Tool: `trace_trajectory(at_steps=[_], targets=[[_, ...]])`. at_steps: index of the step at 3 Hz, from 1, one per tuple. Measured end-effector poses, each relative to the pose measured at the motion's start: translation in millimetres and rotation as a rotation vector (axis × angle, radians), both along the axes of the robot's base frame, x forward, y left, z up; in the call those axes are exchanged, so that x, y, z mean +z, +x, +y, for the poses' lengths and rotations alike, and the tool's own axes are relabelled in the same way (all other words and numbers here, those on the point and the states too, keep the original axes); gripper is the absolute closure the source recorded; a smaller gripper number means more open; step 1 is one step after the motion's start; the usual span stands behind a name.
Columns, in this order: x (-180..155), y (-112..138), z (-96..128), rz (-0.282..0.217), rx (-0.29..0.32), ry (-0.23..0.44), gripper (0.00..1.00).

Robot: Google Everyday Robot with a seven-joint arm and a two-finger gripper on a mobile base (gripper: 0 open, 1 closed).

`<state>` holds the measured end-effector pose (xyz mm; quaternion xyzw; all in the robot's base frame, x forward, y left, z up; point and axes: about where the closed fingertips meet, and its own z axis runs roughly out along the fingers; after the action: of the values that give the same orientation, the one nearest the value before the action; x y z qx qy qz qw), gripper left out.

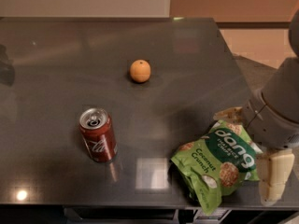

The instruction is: Move green rice chip bag near coke can

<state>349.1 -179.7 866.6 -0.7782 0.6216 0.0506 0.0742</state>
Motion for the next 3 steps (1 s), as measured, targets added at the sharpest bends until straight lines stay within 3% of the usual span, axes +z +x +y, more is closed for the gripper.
trace_trajectory(at_steps=[1,2,3], targets=[[-17.8,-4.9,-1.6,0.010,0.032,-0.022,0.00],[-25.9,-4.9,0.4,0.016,0.038,-0.035,0.17],[-27.4,-0.8,4.3,0.036,0.026,-0.055,0.41]])
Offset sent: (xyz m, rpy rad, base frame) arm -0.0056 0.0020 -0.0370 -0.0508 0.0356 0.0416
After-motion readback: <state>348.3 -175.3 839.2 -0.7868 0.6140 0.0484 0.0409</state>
